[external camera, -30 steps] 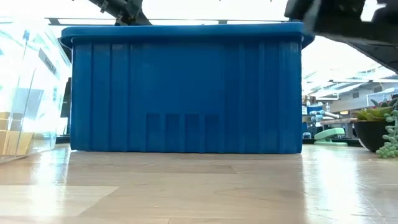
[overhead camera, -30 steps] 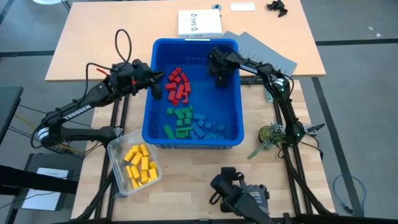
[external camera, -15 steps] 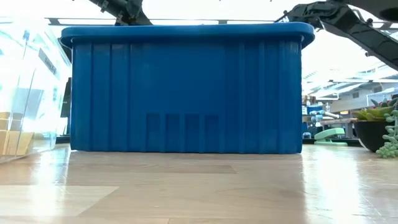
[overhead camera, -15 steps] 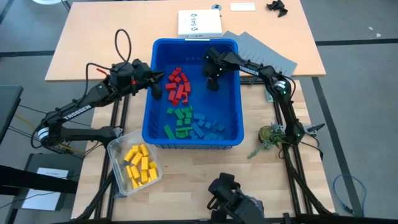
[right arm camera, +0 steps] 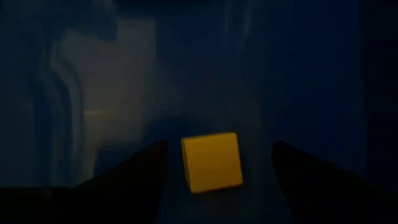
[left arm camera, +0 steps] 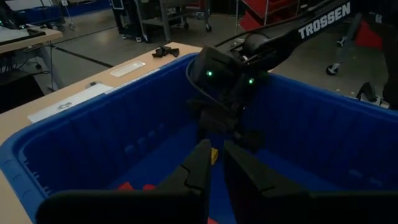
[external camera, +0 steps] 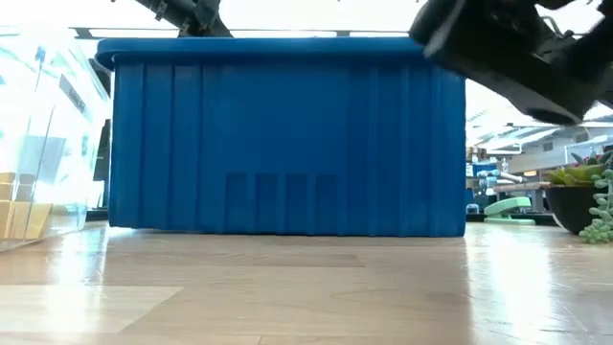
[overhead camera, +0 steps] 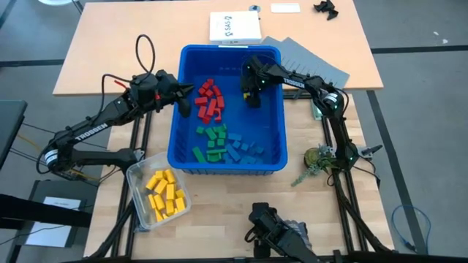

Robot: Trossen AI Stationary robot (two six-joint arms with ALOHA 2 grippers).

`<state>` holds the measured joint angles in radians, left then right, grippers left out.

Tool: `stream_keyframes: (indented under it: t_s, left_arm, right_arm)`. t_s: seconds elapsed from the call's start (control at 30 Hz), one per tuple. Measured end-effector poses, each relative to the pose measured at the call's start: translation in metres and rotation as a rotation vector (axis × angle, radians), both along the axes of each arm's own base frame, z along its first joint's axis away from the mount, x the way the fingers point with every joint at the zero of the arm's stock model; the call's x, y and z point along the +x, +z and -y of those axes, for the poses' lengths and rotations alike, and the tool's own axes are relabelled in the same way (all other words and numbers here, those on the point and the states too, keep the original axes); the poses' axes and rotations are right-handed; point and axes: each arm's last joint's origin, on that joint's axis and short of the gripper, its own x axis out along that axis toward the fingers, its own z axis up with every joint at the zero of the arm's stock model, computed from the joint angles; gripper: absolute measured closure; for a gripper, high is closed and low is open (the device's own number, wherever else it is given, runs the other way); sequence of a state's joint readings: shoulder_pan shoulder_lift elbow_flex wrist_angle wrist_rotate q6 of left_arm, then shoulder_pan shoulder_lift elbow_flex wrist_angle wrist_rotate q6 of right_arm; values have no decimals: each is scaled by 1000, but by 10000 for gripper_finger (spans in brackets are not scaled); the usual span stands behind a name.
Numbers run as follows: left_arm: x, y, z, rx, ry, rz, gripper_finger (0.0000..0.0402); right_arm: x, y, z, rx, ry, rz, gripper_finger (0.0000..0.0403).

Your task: Sort Items/Unsort Items

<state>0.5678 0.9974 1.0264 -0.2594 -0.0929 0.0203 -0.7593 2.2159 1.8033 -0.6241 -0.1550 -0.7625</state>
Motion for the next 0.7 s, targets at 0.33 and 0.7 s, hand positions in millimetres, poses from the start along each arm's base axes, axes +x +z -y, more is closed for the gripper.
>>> stream_keyframes:
  t_s: [0.33, 0.7]
  left_arm:
    - [0, 1, 0, 2, 0, 8, 351]
    - [0, 1, 0, 2, 0, 8, 351]
  right_arm:
    - [-2, -8, -4, -17, 4, -60, 156]
    - [18, 24, -14, -148, 18, -147, 133]
